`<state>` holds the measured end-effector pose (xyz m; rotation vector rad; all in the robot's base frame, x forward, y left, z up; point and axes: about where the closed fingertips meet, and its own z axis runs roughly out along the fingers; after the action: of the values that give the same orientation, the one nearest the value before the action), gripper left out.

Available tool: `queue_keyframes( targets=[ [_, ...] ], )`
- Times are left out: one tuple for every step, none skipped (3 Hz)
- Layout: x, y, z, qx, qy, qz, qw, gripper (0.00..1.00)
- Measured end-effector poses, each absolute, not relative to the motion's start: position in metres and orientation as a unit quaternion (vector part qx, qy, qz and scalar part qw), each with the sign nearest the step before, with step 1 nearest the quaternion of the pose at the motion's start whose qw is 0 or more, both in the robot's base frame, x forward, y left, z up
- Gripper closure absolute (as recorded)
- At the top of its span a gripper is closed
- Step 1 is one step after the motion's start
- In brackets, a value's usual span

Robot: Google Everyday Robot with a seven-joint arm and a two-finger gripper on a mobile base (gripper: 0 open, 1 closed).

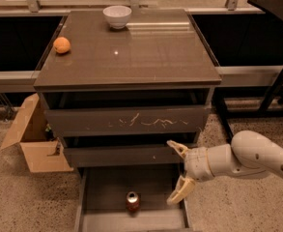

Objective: Pick coke can from bottom drawer and place on counter

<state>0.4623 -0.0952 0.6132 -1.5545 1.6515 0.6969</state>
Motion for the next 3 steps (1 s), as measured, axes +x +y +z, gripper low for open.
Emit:
queue_keyframes(
  targets=[
    [0.459,-0.102,0.575,-0.614,0.635,0.283,0.374,0.00],
    [0.457,-0.101,0.541,-0.622,0.624,0.297,0.368,0.00],
    [0.465,-0.088,0.468,-0.619,0.623,0.323,0.353,0.00]
  ],
)
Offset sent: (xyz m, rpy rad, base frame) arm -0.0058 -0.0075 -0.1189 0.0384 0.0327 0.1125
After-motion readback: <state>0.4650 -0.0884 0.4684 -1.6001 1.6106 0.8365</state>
